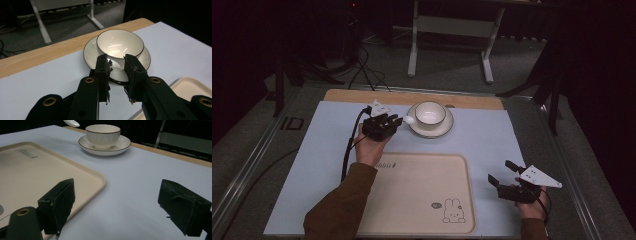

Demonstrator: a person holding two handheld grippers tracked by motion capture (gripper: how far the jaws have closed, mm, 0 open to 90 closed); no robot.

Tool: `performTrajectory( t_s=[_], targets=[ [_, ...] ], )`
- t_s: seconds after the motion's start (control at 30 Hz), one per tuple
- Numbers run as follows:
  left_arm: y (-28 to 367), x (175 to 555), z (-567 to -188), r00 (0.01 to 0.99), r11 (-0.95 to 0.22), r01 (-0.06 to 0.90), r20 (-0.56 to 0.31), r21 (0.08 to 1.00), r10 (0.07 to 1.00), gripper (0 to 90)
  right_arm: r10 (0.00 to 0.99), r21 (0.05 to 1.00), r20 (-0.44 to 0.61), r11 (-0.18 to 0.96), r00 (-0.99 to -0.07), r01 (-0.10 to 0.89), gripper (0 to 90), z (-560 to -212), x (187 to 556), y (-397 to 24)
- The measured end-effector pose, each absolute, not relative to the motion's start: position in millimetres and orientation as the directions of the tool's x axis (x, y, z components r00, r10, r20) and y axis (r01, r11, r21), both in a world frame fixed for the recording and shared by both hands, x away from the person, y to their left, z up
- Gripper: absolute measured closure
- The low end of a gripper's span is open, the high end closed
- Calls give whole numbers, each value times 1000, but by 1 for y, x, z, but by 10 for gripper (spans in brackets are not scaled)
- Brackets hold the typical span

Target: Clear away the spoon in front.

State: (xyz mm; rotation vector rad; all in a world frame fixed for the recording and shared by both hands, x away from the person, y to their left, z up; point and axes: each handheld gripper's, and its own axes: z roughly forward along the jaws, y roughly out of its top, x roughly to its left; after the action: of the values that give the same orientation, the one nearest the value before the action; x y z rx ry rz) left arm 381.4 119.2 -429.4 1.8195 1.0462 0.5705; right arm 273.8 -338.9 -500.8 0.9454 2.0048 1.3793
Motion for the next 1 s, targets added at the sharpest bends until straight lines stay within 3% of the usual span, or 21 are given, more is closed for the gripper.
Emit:
performTrajectory(
  t_s=[1.0],
  targets=[
    [162, 339, -440, 450, -183, 406, -21, 895, 893, 743, 790, 939, -33, 234, -612, 251, 138, -501, 272, -339]
  ],
)
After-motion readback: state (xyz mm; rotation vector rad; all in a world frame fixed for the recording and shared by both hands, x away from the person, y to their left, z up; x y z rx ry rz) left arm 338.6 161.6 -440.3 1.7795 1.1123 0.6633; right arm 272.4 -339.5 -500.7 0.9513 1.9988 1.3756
